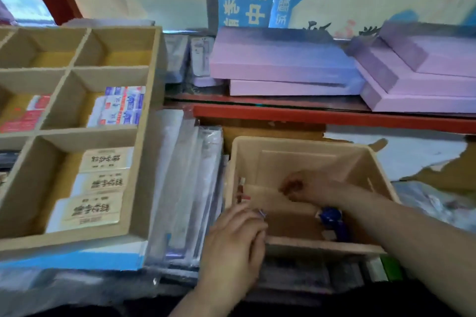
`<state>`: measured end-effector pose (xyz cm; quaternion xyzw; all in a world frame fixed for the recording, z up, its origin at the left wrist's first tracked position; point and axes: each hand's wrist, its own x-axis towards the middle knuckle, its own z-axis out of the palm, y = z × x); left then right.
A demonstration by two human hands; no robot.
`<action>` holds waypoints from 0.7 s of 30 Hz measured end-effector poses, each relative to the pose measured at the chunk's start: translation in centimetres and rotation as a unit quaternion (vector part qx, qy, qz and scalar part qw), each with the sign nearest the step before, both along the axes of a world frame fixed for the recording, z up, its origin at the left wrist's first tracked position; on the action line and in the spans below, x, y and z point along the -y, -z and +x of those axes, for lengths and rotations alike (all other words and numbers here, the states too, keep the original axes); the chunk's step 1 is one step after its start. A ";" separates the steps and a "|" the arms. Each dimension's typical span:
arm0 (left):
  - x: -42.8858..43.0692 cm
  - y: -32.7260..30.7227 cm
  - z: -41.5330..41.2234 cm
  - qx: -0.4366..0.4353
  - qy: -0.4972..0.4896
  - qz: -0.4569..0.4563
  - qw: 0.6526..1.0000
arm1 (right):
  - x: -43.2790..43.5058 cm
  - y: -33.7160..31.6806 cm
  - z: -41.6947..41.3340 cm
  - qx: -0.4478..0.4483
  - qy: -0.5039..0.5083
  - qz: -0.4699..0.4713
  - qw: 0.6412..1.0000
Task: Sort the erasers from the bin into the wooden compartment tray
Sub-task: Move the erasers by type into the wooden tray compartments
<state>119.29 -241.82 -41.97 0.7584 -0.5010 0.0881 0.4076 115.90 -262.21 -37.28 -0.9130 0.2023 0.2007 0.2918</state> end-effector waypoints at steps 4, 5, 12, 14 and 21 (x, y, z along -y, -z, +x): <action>1.1 3.1 1.7 -0.040 -0.108 0.090 0.989 | 2.1 7.0 2.8 -0.090 -0.095 -0.018 0.991; 1.4 3.6 1.8 -0.047 -0.120 0.104 0.986 | 2.2 8.7 3.6 -0.095 -0.105 -0.011 0.990; 2.1 4.8 2.4 -0.061 -0.119 0.095 0.987 | 1.6 19.8 8.3 0.041 -0.071 0.054 0.995; 2.1 5.0 2.4 -0.051 -0.118 0.090 0.988 | 0.1 18.7 8.4 0.117 -0.008 0.088 0.989; 2.2 5.1 2.4 -0.050 -0.121 0.087 0.988 | 0.1 19.2 9.0 0.141 0.066 0.192 0.969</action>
